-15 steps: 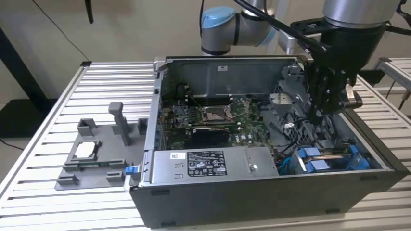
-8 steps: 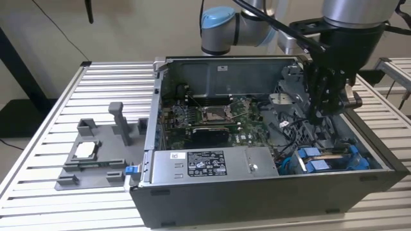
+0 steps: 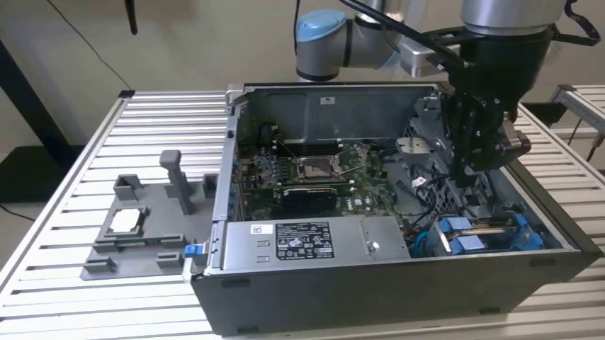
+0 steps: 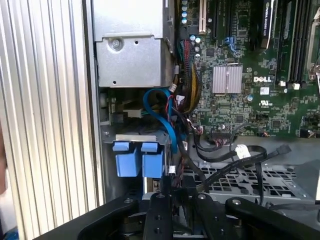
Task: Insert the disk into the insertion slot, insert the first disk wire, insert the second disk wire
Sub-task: 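Insert the second disk wire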
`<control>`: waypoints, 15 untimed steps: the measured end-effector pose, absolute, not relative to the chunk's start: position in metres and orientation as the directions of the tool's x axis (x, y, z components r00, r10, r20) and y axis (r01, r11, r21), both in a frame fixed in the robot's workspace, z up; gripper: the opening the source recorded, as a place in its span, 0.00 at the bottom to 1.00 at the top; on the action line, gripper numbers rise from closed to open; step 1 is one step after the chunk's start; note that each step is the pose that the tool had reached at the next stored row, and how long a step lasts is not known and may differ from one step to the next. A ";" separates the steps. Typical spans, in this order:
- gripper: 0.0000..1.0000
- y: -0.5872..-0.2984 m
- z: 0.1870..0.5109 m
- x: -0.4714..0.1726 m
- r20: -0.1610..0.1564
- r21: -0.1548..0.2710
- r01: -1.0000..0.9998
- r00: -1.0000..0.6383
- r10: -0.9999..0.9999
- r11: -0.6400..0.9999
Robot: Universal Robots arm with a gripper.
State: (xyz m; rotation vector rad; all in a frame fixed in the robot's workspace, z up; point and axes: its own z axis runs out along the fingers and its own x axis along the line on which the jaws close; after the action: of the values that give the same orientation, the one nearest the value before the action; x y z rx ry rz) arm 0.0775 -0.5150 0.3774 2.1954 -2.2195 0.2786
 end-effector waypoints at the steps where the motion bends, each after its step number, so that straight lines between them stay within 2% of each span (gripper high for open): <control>1: 0.24 -0.514 0.377 0.077 0.132 -0.126 -0.992 -0.019 -0.991 0.003; 5: 0.24 -0.509 0.373 0.073 0.133 -0.154 -0.988 -0.023 -0.991 0.002; 12: 0.24 -0.509 0.369 0.072 0.143 -0.170 -0.985 -0.024 -0.989 0.000; 14: 0.21 -0.509 0.369 0.072 0.143 -0.170 -0.985 -0.023 -0.989 -0.002; 15: 0.16 -0.509 0.369 0.072 0.143 -0.170 -0.985 -0.023 -0.989 -0.002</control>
State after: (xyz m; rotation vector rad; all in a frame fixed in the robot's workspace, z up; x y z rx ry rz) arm 0.0718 -0.5093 0.3686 2.2086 -2.2320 0.3517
